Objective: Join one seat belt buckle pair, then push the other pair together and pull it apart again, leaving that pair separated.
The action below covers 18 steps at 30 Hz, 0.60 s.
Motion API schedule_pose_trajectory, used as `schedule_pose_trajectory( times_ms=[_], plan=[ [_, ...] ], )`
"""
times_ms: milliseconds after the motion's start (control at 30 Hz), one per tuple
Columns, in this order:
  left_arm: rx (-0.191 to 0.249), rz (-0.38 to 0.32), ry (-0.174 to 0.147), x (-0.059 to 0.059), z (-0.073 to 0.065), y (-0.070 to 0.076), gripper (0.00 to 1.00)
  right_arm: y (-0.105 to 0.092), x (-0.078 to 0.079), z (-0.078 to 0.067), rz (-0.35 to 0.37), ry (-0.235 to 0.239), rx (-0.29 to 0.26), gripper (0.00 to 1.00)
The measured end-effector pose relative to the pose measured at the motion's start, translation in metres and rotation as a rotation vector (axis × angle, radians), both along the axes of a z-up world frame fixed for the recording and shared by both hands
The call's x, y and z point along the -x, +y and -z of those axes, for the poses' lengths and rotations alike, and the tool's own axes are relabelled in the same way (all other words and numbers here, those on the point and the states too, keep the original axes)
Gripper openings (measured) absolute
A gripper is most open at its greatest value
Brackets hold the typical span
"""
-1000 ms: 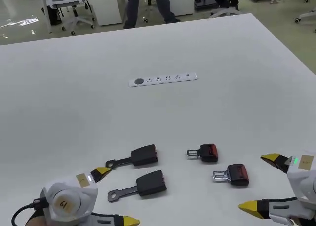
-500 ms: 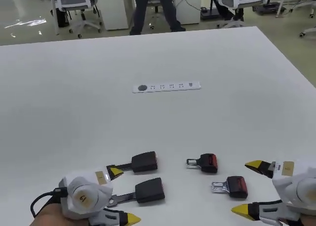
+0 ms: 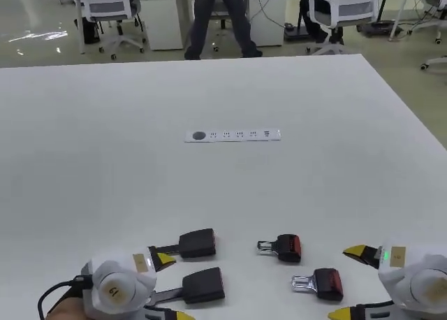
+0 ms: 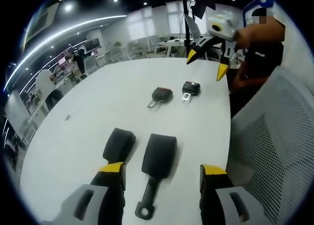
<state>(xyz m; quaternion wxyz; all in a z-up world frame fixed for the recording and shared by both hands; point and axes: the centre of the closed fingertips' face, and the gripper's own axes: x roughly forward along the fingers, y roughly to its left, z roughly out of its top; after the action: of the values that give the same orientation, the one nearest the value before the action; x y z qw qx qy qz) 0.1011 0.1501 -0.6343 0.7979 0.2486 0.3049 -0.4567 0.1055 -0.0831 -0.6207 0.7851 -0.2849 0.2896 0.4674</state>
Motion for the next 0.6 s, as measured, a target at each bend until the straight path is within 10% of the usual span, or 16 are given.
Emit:
schedule_pose_trajectory(
  times_ms=[600],
  plan=[
    [-0.009,-0.022,-0.009,0.004,-0.009,-0.008,0.60,-0.001,0.004,-0.007,-0.007,0.013,-0.039,0.56]
  ],
)
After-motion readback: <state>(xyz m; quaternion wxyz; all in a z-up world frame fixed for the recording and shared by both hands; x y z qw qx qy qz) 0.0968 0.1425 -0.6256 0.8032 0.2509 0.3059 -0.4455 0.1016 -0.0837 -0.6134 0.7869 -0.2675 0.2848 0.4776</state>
